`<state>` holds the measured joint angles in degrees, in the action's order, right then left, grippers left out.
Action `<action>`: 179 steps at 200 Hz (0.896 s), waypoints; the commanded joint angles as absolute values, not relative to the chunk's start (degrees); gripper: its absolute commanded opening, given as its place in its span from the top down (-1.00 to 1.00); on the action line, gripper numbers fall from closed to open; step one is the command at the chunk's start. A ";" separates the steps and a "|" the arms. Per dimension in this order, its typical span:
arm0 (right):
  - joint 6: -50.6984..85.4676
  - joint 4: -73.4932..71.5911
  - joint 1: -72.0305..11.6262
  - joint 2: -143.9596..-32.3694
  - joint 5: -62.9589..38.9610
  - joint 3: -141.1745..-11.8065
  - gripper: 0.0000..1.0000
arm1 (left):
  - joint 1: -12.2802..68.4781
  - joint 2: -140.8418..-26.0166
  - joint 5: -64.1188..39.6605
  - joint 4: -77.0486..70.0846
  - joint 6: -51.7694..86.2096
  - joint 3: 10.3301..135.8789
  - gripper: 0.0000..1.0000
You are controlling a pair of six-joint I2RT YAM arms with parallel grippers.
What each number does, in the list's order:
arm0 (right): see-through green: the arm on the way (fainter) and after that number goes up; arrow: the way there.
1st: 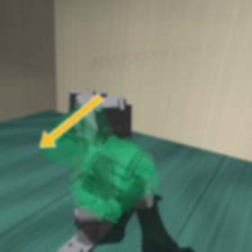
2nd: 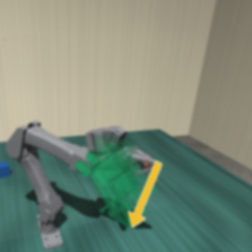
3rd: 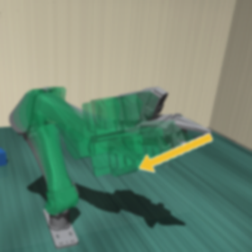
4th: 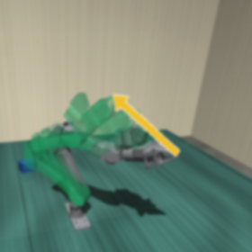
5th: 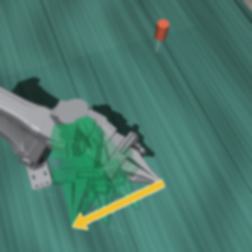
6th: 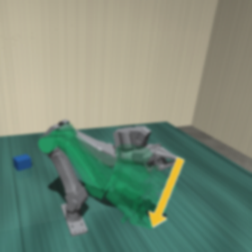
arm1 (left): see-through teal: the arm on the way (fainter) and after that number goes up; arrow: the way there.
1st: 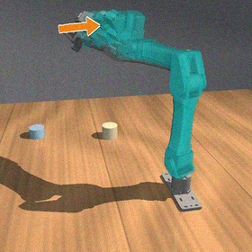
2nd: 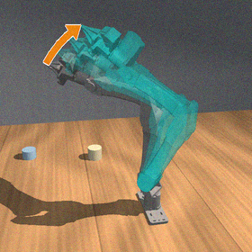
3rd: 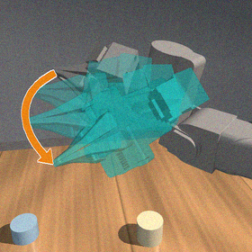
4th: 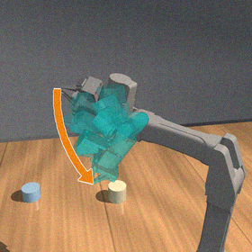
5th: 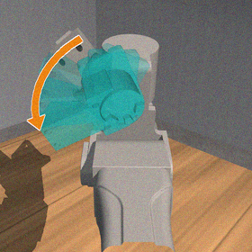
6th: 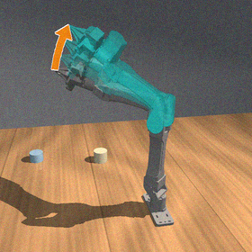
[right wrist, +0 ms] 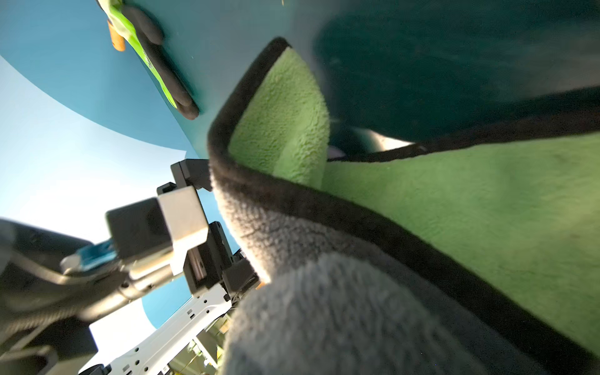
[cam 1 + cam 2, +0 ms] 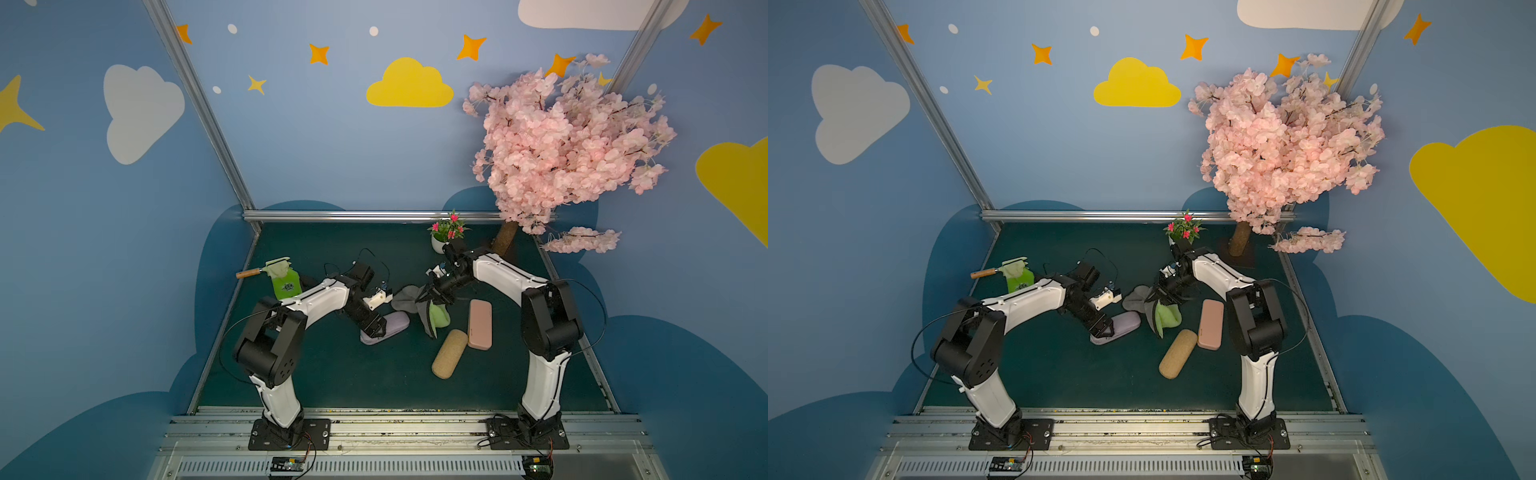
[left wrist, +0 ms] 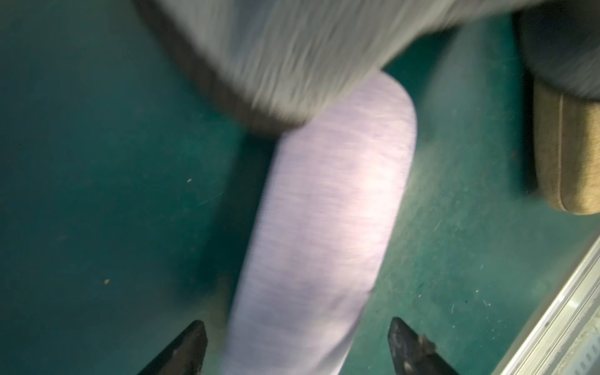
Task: Wipe the eyeglass case
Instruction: Pick up the eyeglass case from the center of the board.
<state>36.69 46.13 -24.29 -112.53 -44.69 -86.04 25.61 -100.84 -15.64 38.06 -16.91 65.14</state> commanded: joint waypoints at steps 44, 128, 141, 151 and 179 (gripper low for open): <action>32.90 51.36 -20.82 -108.07 -43.93 -89.18 1.00 | 25.94 -93.89 -20.34 36.10 -24.17 61.44 -0.91; 33.17 49.87 -19.40 -105.91 -44.45 -86.10 1.00 | 31.92 -101.78 -8.91 33.27 -24.97 65.22 -0.92; 33.66 48.87 -19.60 -105.95 -44.78 -84.94 1.00 | 33.62 -102.26 -6.38 31.36 -24.92 64.71 -0.91; 34.07 48.10 -19.75 -105.83 -44.99 -84.24 1.00 | 34.78 -102.69 -4.69 30.28 -25.03 64.17 -0.90; 34.53 47.12 -19.95 -105.81 -45.44 -82.88 1.00 | 35.86 -104.01 -2.18 28.28 -24.52 63.05 -0.81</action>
<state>33.91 48.64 -19.55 -107.74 -44.16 -83.83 35.31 -102.78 -5.39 30.65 -24.23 63.86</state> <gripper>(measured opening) 0.108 0.920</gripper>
